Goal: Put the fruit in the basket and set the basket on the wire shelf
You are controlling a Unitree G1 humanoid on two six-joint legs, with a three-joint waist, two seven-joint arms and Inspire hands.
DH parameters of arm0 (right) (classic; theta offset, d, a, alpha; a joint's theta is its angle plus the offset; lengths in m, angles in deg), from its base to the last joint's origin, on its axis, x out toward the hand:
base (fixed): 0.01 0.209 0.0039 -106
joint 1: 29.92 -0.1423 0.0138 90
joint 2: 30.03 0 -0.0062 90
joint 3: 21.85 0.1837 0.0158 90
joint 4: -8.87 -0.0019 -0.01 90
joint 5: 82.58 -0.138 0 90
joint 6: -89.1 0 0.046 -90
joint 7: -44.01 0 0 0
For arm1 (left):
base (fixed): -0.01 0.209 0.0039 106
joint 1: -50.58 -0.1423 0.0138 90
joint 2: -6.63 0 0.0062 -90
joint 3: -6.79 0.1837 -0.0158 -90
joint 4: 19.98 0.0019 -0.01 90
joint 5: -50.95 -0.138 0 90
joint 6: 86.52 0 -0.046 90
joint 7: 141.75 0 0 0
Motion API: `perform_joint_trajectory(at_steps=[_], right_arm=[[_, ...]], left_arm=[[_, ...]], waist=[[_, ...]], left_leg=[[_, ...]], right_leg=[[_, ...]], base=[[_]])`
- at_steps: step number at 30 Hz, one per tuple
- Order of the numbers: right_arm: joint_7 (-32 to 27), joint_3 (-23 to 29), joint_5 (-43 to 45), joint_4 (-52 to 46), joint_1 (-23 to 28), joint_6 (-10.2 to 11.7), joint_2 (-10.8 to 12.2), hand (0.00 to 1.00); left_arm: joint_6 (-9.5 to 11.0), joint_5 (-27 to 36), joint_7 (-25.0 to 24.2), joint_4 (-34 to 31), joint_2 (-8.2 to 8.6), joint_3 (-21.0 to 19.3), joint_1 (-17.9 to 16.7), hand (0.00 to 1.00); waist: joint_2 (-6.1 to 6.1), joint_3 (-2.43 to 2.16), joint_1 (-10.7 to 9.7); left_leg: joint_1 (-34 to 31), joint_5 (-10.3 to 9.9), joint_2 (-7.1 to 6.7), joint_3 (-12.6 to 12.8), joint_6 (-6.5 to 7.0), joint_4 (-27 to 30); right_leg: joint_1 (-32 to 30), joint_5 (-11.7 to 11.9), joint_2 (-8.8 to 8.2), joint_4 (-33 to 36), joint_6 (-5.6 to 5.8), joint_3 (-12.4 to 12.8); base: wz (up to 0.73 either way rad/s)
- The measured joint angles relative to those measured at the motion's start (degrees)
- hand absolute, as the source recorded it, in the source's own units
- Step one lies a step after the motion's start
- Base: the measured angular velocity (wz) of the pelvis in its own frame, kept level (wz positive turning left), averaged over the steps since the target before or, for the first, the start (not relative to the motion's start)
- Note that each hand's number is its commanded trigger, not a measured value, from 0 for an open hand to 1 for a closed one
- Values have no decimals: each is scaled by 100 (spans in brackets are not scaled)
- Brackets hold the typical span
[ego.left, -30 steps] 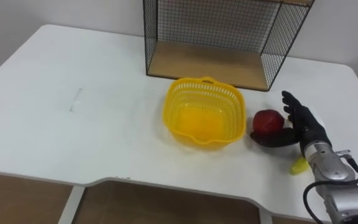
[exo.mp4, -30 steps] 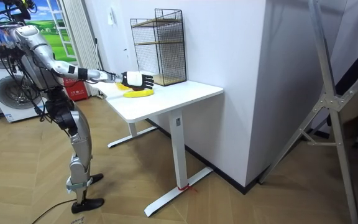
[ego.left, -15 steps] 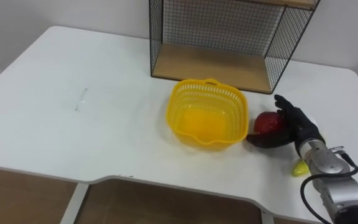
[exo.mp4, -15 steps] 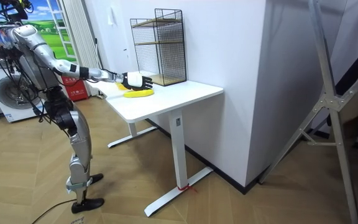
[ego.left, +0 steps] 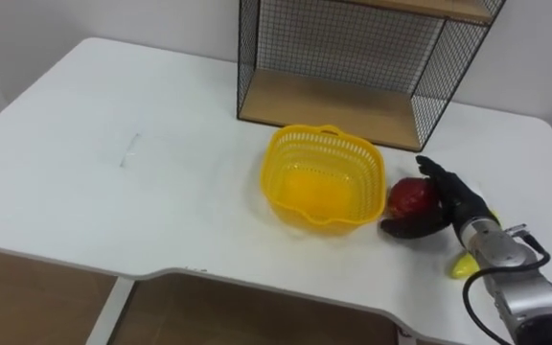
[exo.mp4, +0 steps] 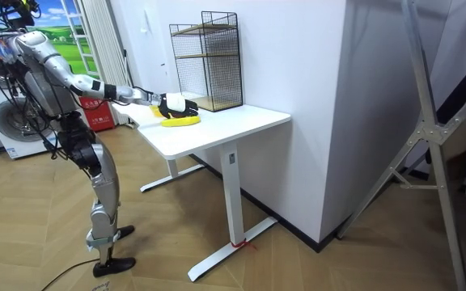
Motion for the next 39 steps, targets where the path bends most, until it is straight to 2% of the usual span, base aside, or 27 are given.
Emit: perform_joint_trajectory(at_steps=[4, 10, 15, 26, 30, 33, 34, 39], right_arm=[[10, 47, 184, 193, -91, 43, -169, 100], [-28, 206, 178, 372, -162, 5, -312, 100], [-53, 209, 169, 386, -162, -1, -328, 100], [-67, 171, 85, 381, -150, -28, -318, 100], [-89, 213, -351, 327, -122, -60, -306, 100], [-138, 274, -983, 294, -115, -128, -215, 100], [-177, 279, -1241, 288, -115, -128, -169, 100], [-324, 304, -2242, 185, -46, -168, -44, 100]], left_arm=[[0, -3, 0, 7, -11, 4, 23, 0], [-64, 0, 1, 54, -6, 19, 95, 0], [-70, -1, 1, 110, -6, 23, 151, 0], [-64, 76, 2, 220, -14, 106, 272, 0], [-63, 48, 1, 220, -15, 114, 316, 0], [-66, 47, 1, 219, -10, 118, 285, 0], [-66, 47, 2, 218, -1, 122, 264, 0], [-64, 41, 3, 200, -2, 105, 266, 0]], waist=[[4, 2, -46], [56, -1, -34], [111, -9, -38], [110, -9, -50], [98, -29, -58], [97, -43, -146], [78, -66, -189], [114, -74, -307]], left_leg=[[-19, 2, -47, -144, -1, 46], [15, 1, -63, -203, -2, 71], [24, 1, -64, -205, -1, 78], [44, 1, -65, -193, -1, 87], [19, 2, -63, -154, 1, 83], [2, 3, -56, -131, 2, 69], [-5, 3, -55, -123, 2, 65], [14, 3, -43, -49, 2, 46]], right_leg=[[60, 0, -2, -15, 0, -63], [170, 0, 14, -101, 1, -81], [184, 0, 13, -101, 1, -82], [194, 0, 12, -92, 1, -39], [147, 0, 6, -87, 1, -20], [104, 0, 8, -86, 1, -5], [102, 0, 9, -87, 1, 2], [91, 1, 5, -87, 1, 50]], base=[[13], [7], [0], [0], [-4], [-4], [-4], [-5]])
